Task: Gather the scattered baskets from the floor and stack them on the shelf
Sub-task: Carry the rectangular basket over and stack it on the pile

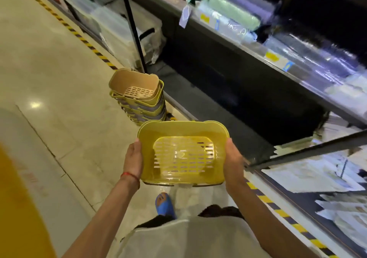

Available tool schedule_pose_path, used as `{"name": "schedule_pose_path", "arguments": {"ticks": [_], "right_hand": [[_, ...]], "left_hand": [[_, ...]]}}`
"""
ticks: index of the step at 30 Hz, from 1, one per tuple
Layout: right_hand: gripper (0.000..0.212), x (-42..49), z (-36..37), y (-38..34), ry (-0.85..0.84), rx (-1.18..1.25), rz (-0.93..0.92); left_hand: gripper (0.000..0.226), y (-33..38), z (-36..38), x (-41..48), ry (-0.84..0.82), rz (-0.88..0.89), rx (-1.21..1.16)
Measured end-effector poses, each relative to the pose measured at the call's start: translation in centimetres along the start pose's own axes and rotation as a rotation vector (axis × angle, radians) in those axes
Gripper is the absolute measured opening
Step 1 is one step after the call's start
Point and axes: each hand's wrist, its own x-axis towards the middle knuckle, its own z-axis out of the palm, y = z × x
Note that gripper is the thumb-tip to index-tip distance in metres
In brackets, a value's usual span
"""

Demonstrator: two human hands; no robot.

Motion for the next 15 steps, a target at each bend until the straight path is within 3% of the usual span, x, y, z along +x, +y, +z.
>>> {"name": "schedule_pose_path", "arguments": {"ticks": [4,7,15], "right_hand": [[0.044,1.5,6.3,-3.8,-0.007,-0.054,-0.014],[0.054,3.3,10.5,-6.8,-0.022,-0.045,0.001],[0.051,13.1,20.0,-13.7,-0.086,0.048,0.011]], "left_hand": [[0.037,4.3,-3.2,5.0,0.003,0.035,-0.003],[0.039,7.5,-4.5,8.6,0.025,0.049,-0.014],[0.04,15.5,-4.2,20.4,0.135,0.097,0.012]]}}
